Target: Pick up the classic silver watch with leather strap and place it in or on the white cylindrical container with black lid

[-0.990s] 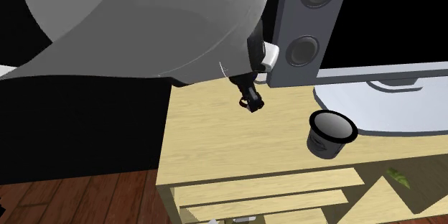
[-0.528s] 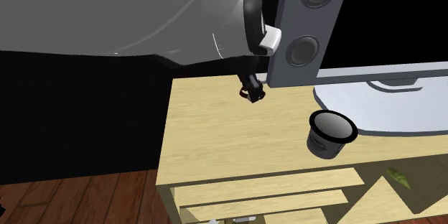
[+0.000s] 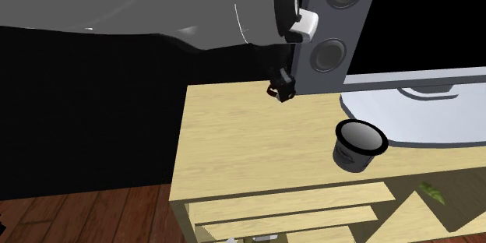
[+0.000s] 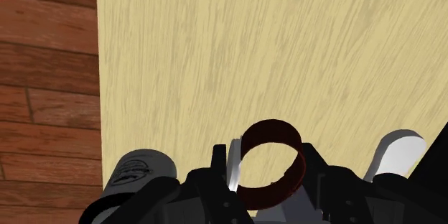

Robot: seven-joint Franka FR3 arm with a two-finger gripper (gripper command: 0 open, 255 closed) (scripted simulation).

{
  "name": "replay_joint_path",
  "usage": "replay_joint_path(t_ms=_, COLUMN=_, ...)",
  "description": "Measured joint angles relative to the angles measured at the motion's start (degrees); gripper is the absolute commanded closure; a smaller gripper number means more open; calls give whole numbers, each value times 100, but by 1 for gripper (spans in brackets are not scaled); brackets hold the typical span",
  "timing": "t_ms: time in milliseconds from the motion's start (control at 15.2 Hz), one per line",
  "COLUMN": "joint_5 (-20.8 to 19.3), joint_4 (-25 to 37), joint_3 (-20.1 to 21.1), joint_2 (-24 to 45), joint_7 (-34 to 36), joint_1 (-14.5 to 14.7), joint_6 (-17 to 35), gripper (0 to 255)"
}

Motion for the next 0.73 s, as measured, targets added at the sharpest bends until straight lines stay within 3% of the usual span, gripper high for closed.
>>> replay_joint_path(t_ms=726, joint_5=252, joint_4=19, joint_3=-899, joint_2=152, joint_7=-1573, joint_1=-561, joint_6=312, gripper=255)
